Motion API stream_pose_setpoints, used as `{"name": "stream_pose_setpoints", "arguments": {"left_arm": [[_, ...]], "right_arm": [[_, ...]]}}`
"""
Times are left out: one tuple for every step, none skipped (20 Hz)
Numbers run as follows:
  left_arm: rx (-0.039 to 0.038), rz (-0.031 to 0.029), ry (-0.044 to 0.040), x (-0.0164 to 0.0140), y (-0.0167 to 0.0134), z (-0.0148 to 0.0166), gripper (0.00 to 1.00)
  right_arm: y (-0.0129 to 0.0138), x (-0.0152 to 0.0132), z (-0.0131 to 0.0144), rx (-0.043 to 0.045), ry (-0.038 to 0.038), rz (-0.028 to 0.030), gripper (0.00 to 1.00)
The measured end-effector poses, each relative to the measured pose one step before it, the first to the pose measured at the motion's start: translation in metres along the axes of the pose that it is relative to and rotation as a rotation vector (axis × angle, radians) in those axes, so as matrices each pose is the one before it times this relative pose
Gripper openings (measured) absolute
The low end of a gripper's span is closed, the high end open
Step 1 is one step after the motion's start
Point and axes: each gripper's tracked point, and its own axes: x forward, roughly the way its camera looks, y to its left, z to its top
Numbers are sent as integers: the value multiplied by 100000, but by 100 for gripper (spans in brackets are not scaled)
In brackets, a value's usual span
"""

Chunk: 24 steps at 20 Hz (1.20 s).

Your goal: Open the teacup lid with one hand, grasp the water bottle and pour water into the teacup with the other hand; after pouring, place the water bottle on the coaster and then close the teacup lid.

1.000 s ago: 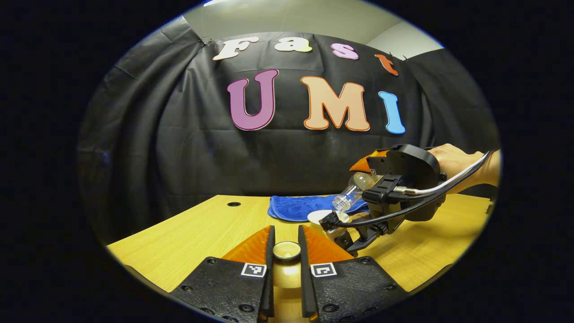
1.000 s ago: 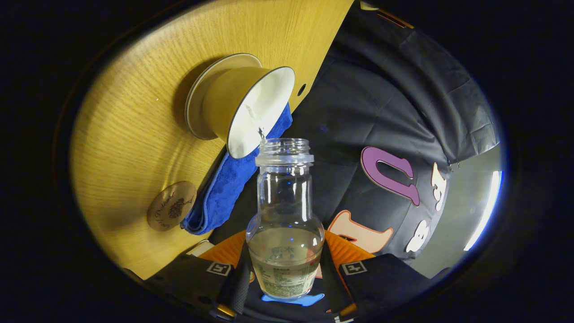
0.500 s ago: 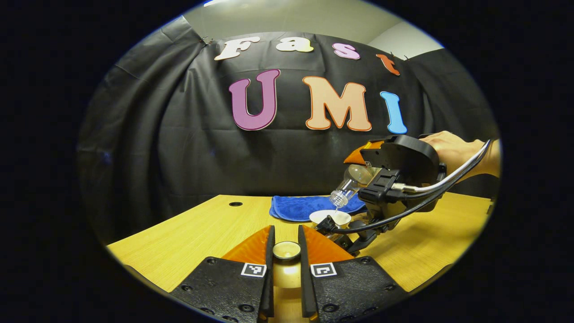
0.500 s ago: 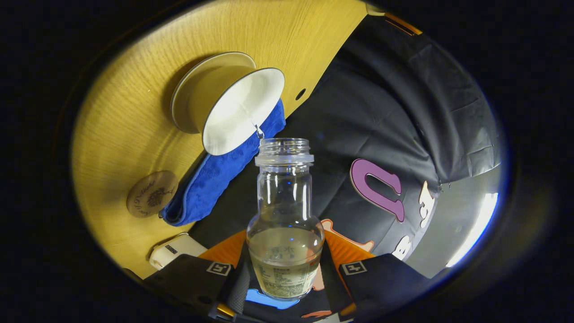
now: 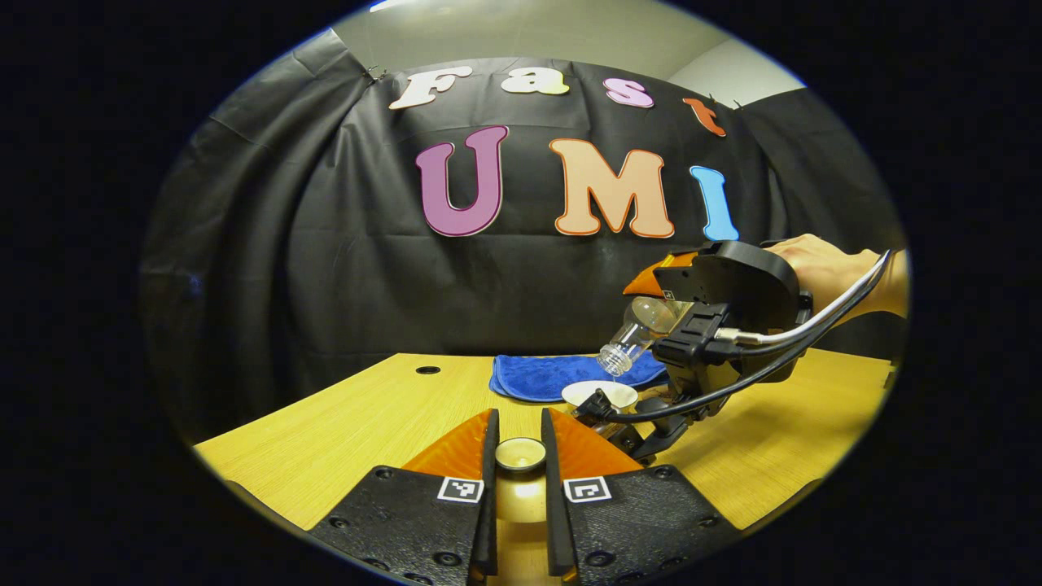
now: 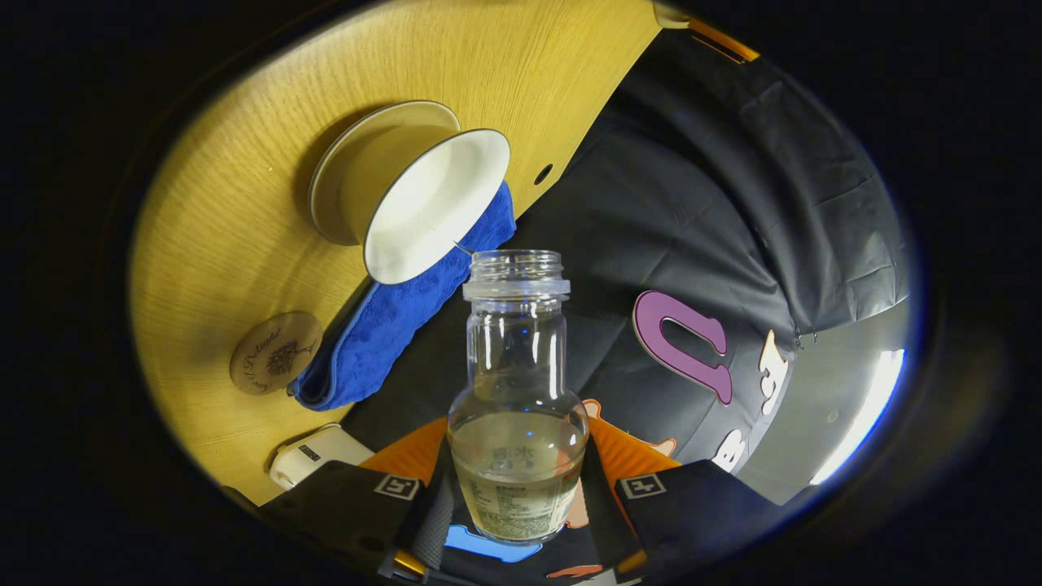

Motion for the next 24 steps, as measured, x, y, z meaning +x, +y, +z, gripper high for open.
{"name": "stream_pose_setpoints", "arguments": {"left_arm": [[114, 301, -78, 6, 65, 61, 21], [186, 377, 13, 28, 98, -63, 21], [158, 433, -82, -34, 104, 98, 21], [175, 166, -152, 91, 80, -66, 21], [187, 265, -123, 4, 63, 138, 21], [56, 309, -4, 27, 112, -30, 21], [0, 87, -65, -62, 77, 74, 21], [211, 182, -120, 105, 178, -50, 21], [-202, 556, 124, 29, 255, -10, 21], [88, 714, -106, -83, 278, 36, 21], [-189, 488, 125, -11, 264, 45, 24], [64, 473, 67, 44, 110, -113, 21], [-44, 190, -146, 28, 42, 54, 21], [27, 51, -13, -12, 10, 44, 21], [-2, -10, 79, -3, 47, -4, 24], [-194, -5, 148, -1, -16, -110, 21], [-40, 8, 46, -22, -27, 6, 21], [-34, -11, -14, -28, 53, 17, 21], [21, 27, 6, 32, -52, 23, 21], [34, 127, 64, 17, 17, -77, 21], [-41, 26, -39, 69, -2, 60, 21], [-58, -33, -65, -46, 41, -5, 21], [-26, -24, 38, -44, 81, -22, 21], [-21, -31, 72, 32, -28, -85, 21]], "right_arm": [[107, -41, 22, 2193, -72, 456, 73], [174, -74, 87, 3667, 58, 1134, 72], [292, -27, 87, 3786, -26, 1034, 73], [165, -104, -2, 3071, 273, 885, 75], [388, -188, 39, 2829, 349, 1317, 75], [409, -30, -115, 2987, 356, 1513, 72], [384, 201, -237, 3601, 713, 1942, 73], [172, 40, -328, 4061, 862, 1231, 74], [377, -39, 72, 4832, 46, 1087, 75], [789, -80, -224, 5840, 948, 2660, 75], [661, -172, -71, 5410, 301, 2036, 76], [398, -156, 37, 5192, 513, 2014, 74], [373, -159, -168, 6902, 517, 2208, 74], [452, -95, -119, 10955, 151, 2951, 74], [351, -141, -265, 12491, 177, 2614, 74], [-920, -301, -7, 11729, 144, 897, 74], [-897, 87, -37, 11944, -186, 790, 74], [-663, 203, -32, 12191, -447, 876, 74], [199, 451, -401, 12288, -311, 237, 74], [-539, 379, -146, 12448, -424, 162, 75], [-305, 416, -201, 13134, -1235, -357, 72], [-500, 170, -1, 13263, -1043, -886, 72], [-525, 300, -181, 13144, -1684, -1241, 72], [-504, 385, -546, 12013, -542, -1106, 72]]}}
